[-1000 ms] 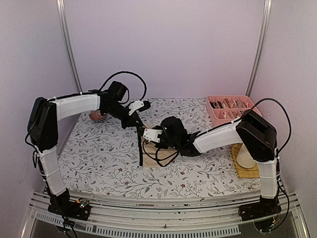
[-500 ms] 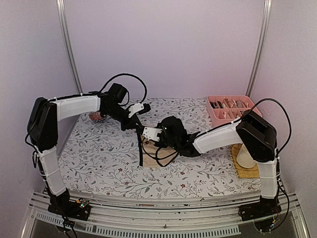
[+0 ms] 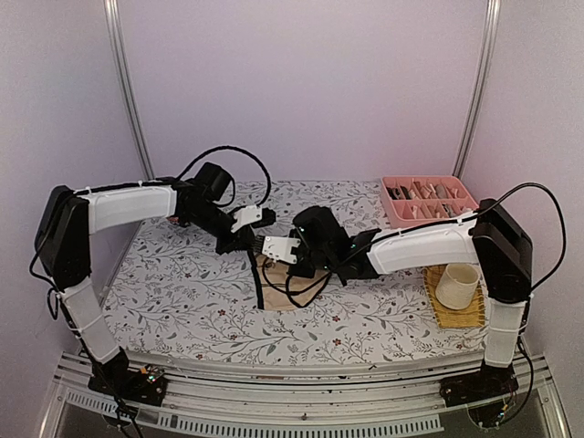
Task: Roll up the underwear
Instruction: Fold the underwear at the center of the board.
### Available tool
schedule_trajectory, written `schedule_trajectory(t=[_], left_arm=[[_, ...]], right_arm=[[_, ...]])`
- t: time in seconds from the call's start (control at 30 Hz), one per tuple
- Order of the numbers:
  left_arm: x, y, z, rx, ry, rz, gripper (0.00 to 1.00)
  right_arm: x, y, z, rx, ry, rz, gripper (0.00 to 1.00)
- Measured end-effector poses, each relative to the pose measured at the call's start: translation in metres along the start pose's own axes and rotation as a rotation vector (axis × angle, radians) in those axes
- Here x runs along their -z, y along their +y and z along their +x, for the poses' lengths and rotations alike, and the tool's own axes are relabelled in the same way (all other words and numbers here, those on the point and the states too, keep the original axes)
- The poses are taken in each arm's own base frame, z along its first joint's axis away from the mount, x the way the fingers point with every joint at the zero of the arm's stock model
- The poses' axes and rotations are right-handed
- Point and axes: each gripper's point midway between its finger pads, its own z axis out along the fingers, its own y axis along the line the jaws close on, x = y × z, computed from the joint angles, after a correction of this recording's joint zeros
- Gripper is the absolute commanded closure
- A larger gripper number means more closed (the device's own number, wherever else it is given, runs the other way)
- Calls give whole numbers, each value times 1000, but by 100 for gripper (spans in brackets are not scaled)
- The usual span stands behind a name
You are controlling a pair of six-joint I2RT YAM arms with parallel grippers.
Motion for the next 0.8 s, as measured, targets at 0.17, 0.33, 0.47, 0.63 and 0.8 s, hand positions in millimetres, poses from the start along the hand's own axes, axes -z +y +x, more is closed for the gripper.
schedule_trajectory(t=[0.17,0.33,0.47,0.63,0.8], left_arm=[[-14,-25,3,-51,24,53,93],[-21,-37,9,-82,44,75,93],[-22,-41,10,-106,47,77,92],[-25,-53,9,-137,51,95,91],[-30,-64,14,-148,67,118,89]], right_arm=[[4,22,11,6,61,-76,98],[9,44,17,18,100,-146,98],[14,56,19,23,122,-184,98],[21,64,20,25,140,-214,98],[26,72,25,19,161,-247,98]])
